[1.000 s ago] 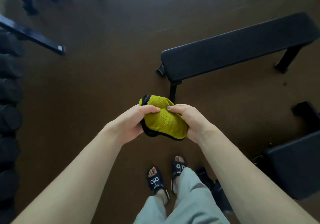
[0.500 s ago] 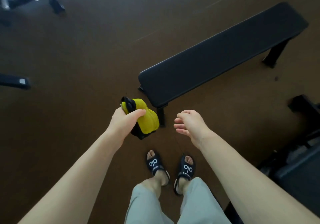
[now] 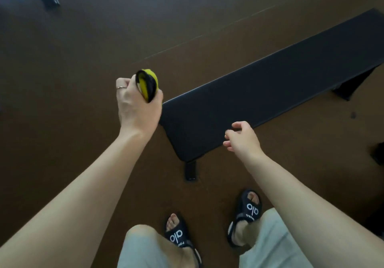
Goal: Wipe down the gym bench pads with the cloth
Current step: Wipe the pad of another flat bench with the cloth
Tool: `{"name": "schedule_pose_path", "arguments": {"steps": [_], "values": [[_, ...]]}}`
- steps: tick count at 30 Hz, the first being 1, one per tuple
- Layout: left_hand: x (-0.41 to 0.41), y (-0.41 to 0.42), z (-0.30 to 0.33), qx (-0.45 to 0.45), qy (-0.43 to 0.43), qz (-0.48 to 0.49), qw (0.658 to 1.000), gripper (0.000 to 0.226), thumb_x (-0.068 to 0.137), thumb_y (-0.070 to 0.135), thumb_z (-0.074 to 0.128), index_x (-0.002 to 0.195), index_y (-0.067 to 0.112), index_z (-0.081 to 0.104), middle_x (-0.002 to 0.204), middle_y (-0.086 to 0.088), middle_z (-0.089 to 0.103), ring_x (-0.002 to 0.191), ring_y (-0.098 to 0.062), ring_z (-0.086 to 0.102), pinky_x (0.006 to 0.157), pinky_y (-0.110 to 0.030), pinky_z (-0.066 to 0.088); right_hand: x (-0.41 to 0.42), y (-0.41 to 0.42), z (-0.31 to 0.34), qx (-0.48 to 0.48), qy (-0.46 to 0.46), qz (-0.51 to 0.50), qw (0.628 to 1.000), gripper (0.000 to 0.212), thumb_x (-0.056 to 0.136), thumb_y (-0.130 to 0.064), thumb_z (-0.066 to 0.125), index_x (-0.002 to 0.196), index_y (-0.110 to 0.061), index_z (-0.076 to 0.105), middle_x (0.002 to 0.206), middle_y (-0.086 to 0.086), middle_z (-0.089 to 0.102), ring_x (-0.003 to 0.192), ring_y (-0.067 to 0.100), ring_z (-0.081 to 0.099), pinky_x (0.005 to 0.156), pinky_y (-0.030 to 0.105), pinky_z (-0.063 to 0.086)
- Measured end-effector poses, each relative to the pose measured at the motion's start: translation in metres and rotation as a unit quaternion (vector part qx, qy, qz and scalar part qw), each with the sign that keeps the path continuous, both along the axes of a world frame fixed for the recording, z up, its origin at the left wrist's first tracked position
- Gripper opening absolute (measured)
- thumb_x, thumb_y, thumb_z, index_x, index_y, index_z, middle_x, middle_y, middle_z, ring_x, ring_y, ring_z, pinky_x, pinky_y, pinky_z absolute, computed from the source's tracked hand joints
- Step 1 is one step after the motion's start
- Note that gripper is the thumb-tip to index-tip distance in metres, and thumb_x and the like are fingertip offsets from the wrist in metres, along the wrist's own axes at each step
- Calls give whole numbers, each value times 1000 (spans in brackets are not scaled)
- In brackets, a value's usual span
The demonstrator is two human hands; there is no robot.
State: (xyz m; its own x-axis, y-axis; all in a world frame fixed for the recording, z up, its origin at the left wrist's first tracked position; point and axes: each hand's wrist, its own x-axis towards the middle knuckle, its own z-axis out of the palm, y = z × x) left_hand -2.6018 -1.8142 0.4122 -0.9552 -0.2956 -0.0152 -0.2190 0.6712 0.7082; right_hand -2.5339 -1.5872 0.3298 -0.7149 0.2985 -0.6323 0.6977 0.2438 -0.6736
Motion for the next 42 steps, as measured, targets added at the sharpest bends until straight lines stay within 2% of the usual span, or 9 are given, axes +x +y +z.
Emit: {"name": "schedule_pose_path", "arguments": {"steps": [3, 5, 8, 11, 14, 17, 23, 35, 42], "values": [[-14, 25, -65, -143, 23, -115, 983, 26, 83, 22, 74, 99, 11, 57, 114, -8, 47, 103, -31, 51, 86, -43, 51, -43, 10, -45, 30, 52, 56, 997, 37, 107, -23, 51, 143, -22, 44, 108, -3, 61, 97, 15, 67, 70, 23, 52], [-6, 47, -114, -197, -95, -223, 950, 34, 81, 31, 74, 102, 13, 53, 113, -7, 48, 106, -32, 51, 85, -44, 50, -68, 14, -75, 54, 83, 101, 990, 37, 108, -26, 49, 144, -22, 44, 105, -6, 59, 94, 10, 63, 65, 20, 44], [1, 71, -185, -250, -258, -301, 883, 44, 92, 62, 56, 109, 21, 58, 114, -1, 55, 109, -25, 51, 93, -44, 49, -102, 18, -122, 118, 153, 194, 962, 41, 108, -29, 48, 147, -17, 44, 109, -5, 62, 103, 16, 59, 83, 29, 46], [-15, 80, -235, -234, -122, -197, 944, 35, 102, 52, 46, 110, 19, 56, 109, -1, 60, 97, -21, 58, 83, -40, 55, -137, 28, -171, 242, 249, 307, 886, 51, 108, -33, 44, 158, -21, 35, 151, 6, 50, 140, 25, 44, 114, 39, 38], [-27, 88, -274, -315, -27, -156, 936, 36, 103, 49, 42, 119, 17, 50, 109, -3, 58, 92, -21, 58, 78, -37, 53, -163, 41, -211, 334, 252, 390, 820, 56, 109, -42, 30, 163, -33, 19, 171, 3, 21, 158, 24, 12, 129, 46, 10], [-28, 92, -301, -351, 4, -112, 930, 46, 98, 54, 36, 123, 16, 43, 112, -6, 50, 94, -24, 52, 83, -43, 49, -169, 47, -236, 377, 277, 397, 789, 55, 109, -48, 22, 163, -37, 20, 173, 0, 12, 160, 21, 3, 130, 45, 0], [-26, 98, -301, -415, -46, -115, 901, 54, 99, 57, 28, 138, 20, 37, 130, -11, 39, 112, -31, 44, 95, -48, 42, -168, 45, -241, 370, 297, 403, 783, 55, 108, -45, 21, 163, -35, 22, 173, 4, 14, 160, 25, 5, 130, 49, 2], [-92, 98, -310, -360, 25, -95, 928, 25, 104, 33, 39, 106, 11, 51, 103, -11, 57, 88, -33, 57, 76, -47, 40, -170, 44, -243, 365, 347, 366, 783, 53, 110, -40, 24, 156, -24, 42, 166, 11, 33, 157, 31, 22, 128, 53, 14], [-111, 104, -299, -370, -32, -91, 924, 33, 107, 35, 32, 121, 11, 49, 123, -12, 55, 109, -35, 54, 91, -48, 38, -171, 45, -244, 359, 346, 372, 783, 57, 108, -41, 19, 158, -25, 38, 168, 8, 28, 158, 27, 18, 129, 50, 10]]}}
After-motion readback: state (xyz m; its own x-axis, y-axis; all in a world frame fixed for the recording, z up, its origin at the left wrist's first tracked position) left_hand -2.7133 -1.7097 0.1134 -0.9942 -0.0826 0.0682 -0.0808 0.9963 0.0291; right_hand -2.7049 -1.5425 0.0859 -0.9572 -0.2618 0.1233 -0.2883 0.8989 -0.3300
